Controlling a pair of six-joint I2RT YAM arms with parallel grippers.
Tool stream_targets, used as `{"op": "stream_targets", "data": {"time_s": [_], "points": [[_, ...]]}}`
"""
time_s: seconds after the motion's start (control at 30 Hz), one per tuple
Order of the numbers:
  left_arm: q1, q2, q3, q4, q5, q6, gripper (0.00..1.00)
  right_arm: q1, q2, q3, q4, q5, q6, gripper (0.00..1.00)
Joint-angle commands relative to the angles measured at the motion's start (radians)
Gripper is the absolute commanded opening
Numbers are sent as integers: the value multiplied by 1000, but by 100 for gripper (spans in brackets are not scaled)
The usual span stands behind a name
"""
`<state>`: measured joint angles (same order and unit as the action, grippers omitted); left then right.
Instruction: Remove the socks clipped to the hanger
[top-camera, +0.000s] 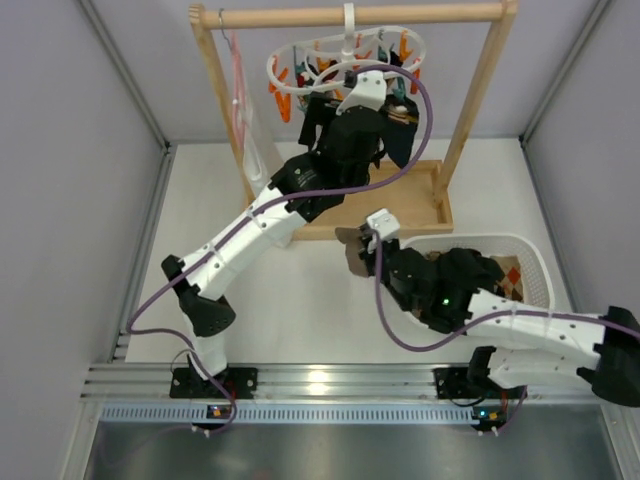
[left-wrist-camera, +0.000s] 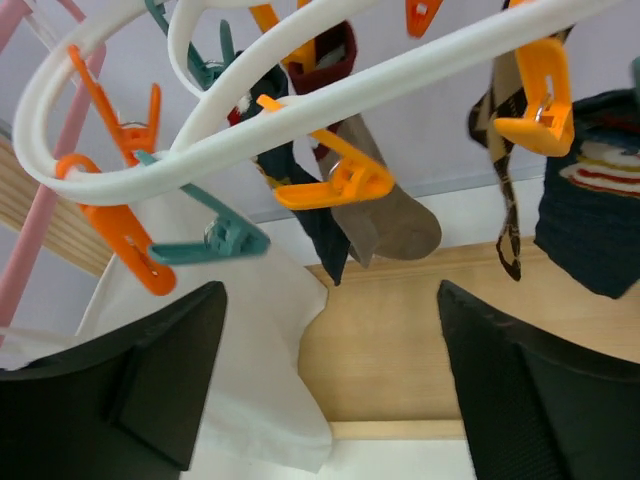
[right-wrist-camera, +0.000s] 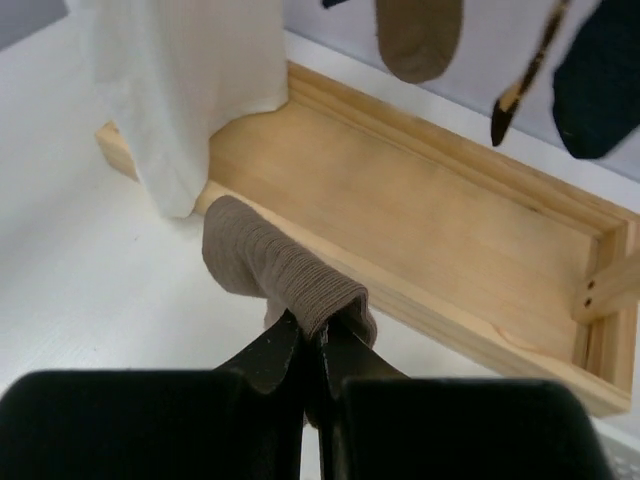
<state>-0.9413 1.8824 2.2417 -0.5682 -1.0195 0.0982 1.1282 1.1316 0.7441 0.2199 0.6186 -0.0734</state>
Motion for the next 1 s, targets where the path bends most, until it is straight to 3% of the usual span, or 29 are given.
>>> {"op": "stream_targets", "data": {"time_s": [0.0,0.07,0.2,0.3,0.5,0.7,0.8,0.97], "points": [[-13,-120,-40,11,21,-90,93,-44,-168,-40,-175,81,196,0],[-25,-175,-95,10,25,-98,98,-105,-228,-29,-275,79,247,0],[-50,-287,-250,11,51,-195,98,-250,-366,6,-518,78,323,0],[-48,-359,-303,13,79,-221,98,-306,-412,14,-583,86,337,0],[-50,-501,-430,11,223,-284,98,-468,-392,123,-856,190,454,0],[-51,-675,-657,10,324,-383,98,-625,-450,115,-899,279,512,0],[-51,-755,-761,5,357,-416,98,-724,-466,77,-845,294,503,0],[-51,-848,-837,-38,432,-460,98,-965,-455,0,-722,-4,517,0]]}}
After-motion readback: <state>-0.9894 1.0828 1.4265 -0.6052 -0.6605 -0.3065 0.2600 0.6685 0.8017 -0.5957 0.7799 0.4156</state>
